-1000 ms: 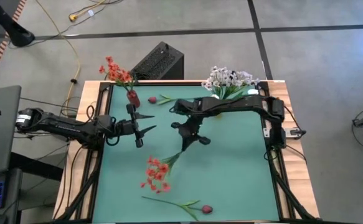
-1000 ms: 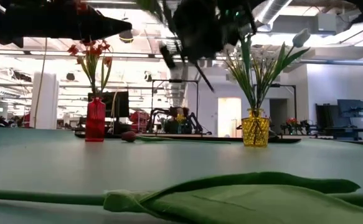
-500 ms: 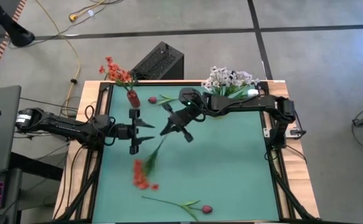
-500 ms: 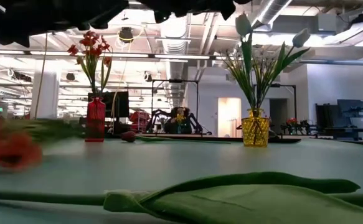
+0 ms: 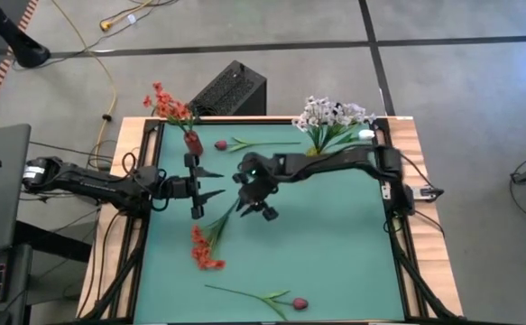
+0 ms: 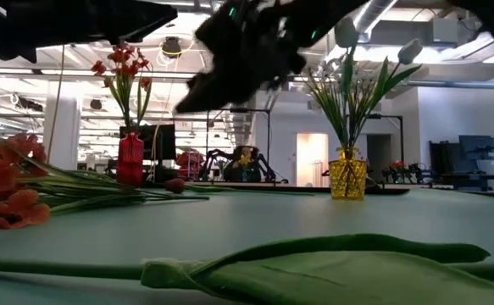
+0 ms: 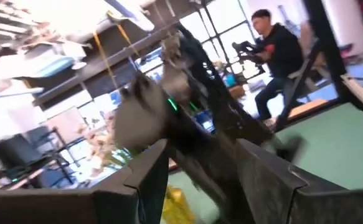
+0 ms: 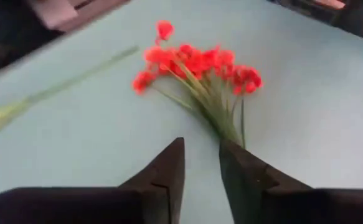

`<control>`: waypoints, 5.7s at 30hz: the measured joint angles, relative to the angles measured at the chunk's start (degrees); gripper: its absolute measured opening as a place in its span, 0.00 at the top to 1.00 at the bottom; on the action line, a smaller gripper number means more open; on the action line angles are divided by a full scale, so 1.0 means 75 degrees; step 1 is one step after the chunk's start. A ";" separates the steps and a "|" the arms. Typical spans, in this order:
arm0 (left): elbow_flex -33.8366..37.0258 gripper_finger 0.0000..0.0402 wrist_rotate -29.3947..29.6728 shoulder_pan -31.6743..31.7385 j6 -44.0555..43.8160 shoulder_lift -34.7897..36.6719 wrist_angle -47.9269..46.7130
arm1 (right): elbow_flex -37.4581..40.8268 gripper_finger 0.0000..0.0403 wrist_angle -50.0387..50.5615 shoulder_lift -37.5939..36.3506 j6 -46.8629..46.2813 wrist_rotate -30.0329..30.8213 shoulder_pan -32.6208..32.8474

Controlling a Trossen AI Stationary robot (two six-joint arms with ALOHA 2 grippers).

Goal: Sort flowers into vase by color
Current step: Put the orange flowers into the red flower vase

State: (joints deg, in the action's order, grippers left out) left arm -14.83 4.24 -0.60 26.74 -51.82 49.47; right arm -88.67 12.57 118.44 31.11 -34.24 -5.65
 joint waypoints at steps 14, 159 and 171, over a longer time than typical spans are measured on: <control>0.0003 0.57 0.0552 -0.0003 0.0201 0.0173 -0.0476 | -0.0208 0.62 -0.1526 0.1593 0.0162 0.0466 -0.0272; -0.2887 0.99 0.1402 -0.0220 -0.2431 0.0924 -0.6459 | -0.2998 0.34 0.6512 -0.2335 -0.1481 0.1383 -0.0393; -0.5292 1.00 0.4362 -0.0221 -0.4328 0.0904 -1.0408 | -0.1043 0.34 0.6706 -0.4321 -0.0735 0.1070 -0.0239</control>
State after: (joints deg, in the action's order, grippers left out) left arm -54.52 36.96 -2.26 -5.72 -45.04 -28.59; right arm -96.49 62.87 86.03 25.60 -26.21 -7.44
